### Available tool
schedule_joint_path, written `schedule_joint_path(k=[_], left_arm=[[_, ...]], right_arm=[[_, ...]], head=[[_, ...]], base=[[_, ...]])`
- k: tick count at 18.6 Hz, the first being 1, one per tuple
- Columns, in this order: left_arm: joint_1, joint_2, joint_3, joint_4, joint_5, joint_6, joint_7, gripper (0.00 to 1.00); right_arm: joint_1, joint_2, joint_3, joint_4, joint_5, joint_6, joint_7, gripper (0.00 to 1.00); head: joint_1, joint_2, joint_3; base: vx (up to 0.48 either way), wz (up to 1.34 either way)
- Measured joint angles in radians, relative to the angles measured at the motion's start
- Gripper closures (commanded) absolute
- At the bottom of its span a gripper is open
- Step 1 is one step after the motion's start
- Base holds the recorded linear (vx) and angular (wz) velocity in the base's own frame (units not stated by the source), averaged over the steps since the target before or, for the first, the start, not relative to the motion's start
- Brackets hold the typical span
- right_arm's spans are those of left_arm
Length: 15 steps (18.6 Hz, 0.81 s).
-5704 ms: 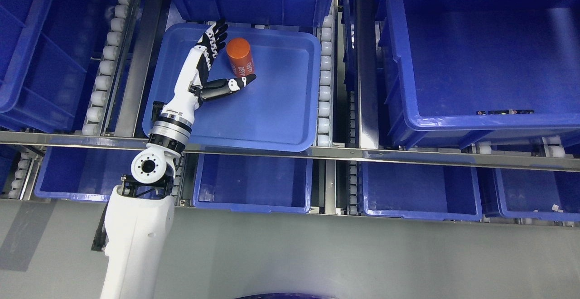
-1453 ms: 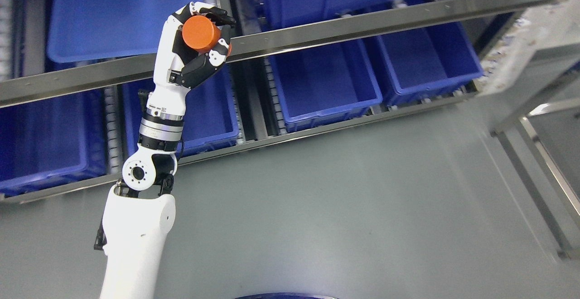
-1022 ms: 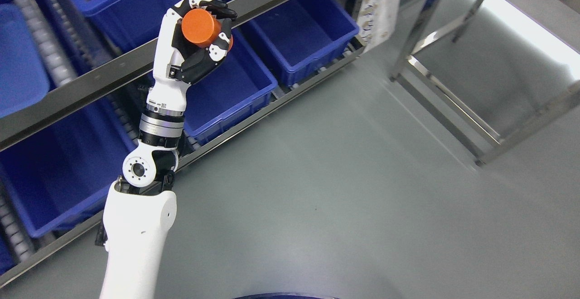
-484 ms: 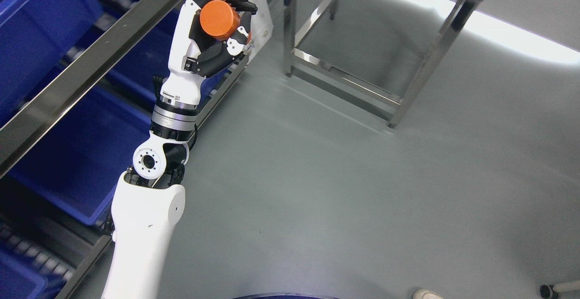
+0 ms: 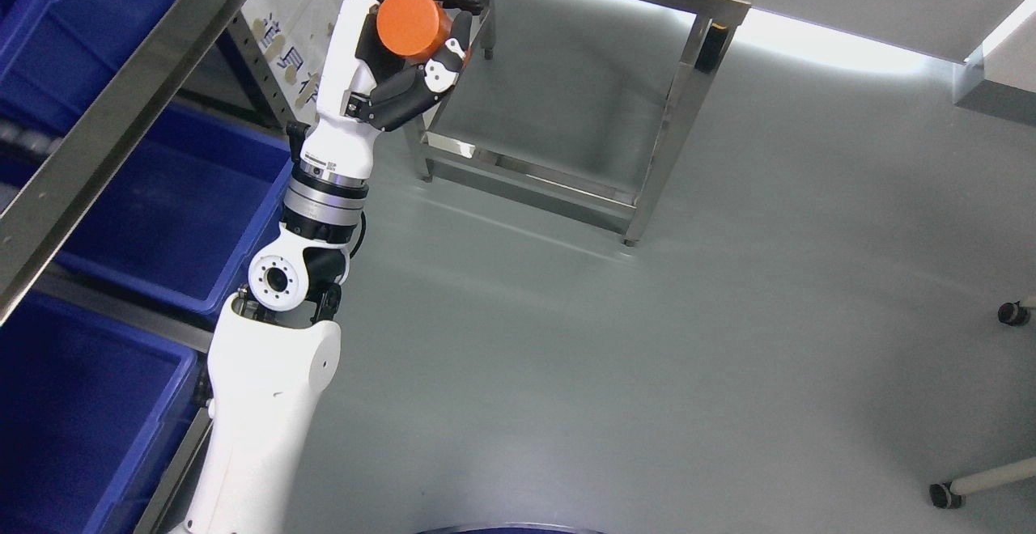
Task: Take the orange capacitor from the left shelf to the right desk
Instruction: 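Hold the capacitor in the left hand while turning toward the steel table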
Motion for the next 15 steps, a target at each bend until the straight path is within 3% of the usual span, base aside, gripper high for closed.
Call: schedule_joint_path(k=[15], left_arm=[[-0.175, 0.000, -0.115, -0.001, 0.000, 0.037, 0.085, 0.96]], right_arm=[[0.000, 0.000, 0.000, 0.000, 0.000, 0.003, 0.000, 0.00]], head=[[0.0000, 0.000, 0.000]], base=[[0.389, -0.14]])
